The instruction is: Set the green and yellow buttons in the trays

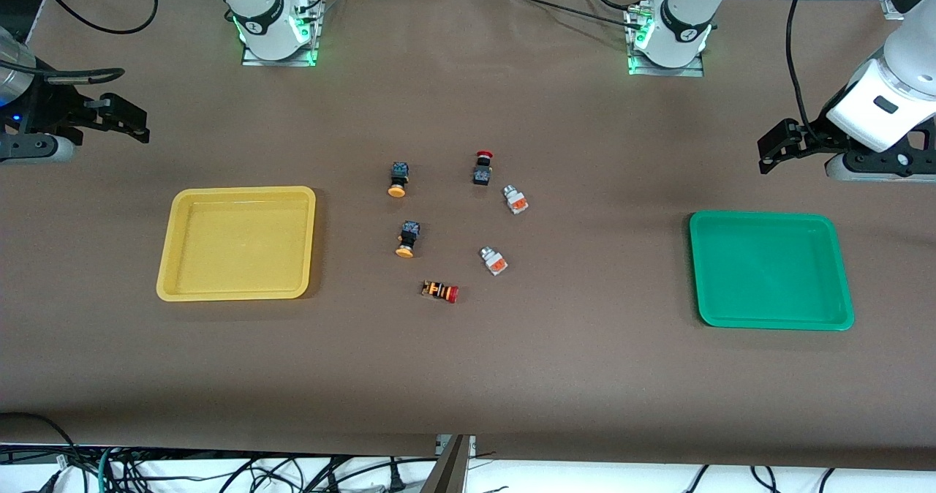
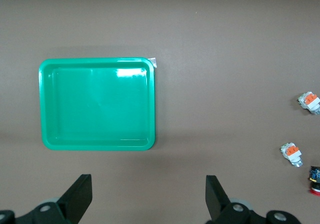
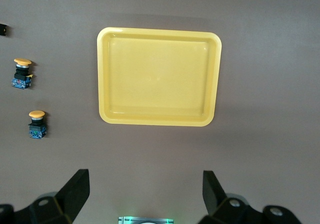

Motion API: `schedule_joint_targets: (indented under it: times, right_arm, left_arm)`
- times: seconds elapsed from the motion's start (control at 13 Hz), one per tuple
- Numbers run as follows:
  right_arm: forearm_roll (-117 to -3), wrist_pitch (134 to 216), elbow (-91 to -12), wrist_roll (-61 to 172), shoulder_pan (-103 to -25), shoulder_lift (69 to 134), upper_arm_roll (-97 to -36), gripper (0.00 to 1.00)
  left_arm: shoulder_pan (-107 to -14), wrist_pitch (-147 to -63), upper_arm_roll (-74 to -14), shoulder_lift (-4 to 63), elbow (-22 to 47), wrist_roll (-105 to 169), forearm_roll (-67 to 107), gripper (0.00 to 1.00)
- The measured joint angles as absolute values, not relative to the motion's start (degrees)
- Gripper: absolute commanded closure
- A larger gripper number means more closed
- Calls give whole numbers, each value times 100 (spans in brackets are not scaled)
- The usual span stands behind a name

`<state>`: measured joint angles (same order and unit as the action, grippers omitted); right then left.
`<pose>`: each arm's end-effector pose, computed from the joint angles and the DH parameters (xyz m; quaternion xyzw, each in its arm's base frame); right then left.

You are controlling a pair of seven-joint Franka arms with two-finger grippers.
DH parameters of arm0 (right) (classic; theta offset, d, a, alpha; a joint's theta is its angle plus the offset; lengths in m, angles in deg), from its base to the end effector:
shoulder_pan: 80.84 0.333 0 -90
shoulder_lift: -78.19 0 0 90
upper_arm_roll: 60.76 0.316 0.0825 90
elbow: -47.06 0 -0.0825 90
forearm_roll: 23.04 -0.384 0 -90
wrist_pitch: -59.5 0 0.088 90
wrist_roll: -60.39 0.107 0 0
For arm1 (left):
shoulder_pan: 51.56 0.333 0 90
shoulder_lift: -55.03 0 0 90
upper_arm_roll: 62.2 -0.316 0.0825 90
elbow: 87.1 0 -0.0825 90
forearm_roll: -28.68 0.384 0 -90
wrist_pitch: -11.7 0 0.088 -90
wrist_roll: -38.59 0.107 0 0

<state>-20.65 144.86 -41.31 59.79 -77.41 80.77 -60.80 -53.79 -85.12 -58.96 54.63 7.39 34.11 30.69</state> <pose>0.5584 0.0283 0.6061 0.9980 0.0341 -0.0482 0.0220 0.5636 -0.0505 0.5940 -0.9997 0.0104 -0.0183 0.0157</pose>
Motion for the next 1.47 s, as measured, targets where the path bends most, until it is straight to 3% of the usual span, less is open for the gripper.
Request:
schedule_joint_targets:
  times: [1.08,1.47]
  right_arm:
    - [-2065,14487,-4131,5979,-7748,8077,-6080,0]
    - [-2143,14491,-4129,5979,-7750,8077,-6080,0]
  left_arm:
    - [-5389,-8475,-5872,5454,739,3424,3067,0]
    - [-5392,-8467,-5554,5453,739,2993,3057,0]
